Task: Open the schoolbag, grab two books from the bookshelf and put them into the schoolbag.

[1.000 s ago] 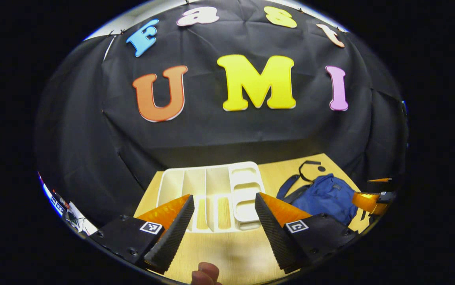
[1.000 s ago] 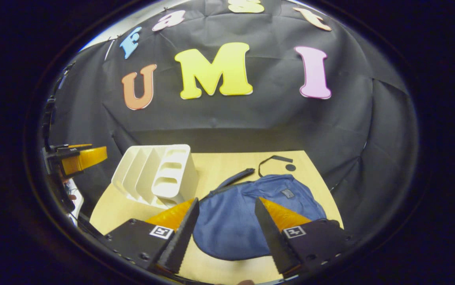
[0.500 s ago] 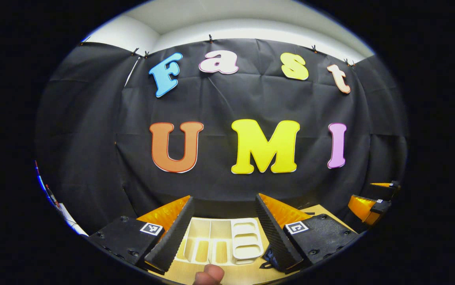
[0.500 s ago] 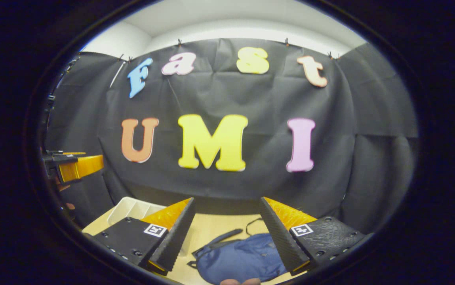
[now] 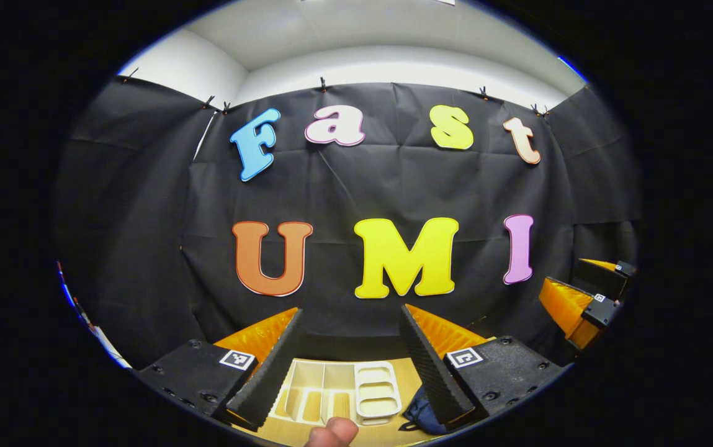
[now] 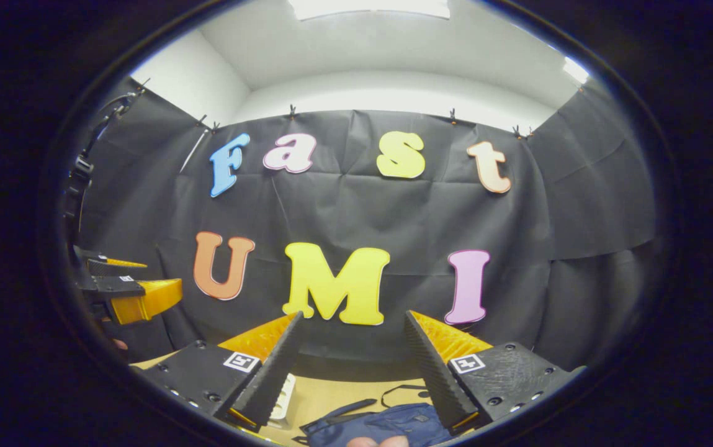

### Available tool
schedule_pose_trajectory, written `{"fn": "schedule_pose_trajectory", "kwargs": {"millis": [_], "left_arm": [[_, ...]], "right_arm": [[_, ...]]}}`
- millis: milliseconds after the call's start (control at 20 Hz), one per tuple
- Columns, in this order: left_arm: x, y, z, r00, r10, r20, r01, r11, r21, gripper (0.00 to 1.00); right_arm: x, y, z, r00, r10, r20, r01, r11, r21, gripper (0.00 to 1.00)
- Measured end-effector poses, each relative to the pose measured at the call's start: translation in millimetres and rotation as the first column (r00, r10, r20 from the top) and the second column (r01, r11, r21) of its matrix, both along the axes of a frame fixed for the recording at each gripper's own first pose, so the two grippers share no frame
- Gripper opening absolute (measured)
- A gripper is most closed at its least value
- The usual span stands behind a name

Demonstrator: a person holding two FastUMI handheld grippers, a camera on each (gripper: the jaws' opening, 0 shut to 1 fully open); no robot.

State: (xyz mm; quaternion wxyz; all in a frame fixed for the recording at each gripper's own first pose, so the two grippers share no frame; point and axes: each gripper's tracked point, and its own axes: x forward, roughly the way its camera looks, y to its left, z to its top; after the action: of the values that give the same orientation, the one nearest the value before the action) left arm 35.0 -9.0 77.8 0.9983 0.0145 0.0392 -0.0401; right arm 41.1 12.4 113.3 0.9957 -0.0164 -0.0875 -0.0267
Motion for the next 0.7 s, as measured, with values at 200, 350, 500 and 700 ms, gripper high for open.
{"fn": "schedule_pose_trajectory", "kwargs": {"millis": [200,350,500,700], "left_arm": [[-8,-22,-1,1.000,0.006,-0.022,-0.006,1.000,-0.009,0.96],[-12,-46,-5,0.999,-0.018,-0.029,0.017,0.999,-0.029,1.00],[-11,-60,-8,0.999,-0.021,-0.041,0.020,1.000,-0.021,0.96],[-5,-72,-10,0.999,-0.006,-0.046,0.006,1.000,-0.019,0.96]], "right_arm": [[7,-17,-6,1.000,-0.001,-0.011,0.002,1.000,0.028,0.98],[7,-33,-12,1.000,-0.002,-0.029,0.004,0.998,0.068,0.98],[1,-47,-14,0.999,-0.006,-0.035,0.009,0.996,0.083,0.96],[11,-60,-12,0.999,-0.006,-0.033,0.010,0.994,0.110,0.98]]}}
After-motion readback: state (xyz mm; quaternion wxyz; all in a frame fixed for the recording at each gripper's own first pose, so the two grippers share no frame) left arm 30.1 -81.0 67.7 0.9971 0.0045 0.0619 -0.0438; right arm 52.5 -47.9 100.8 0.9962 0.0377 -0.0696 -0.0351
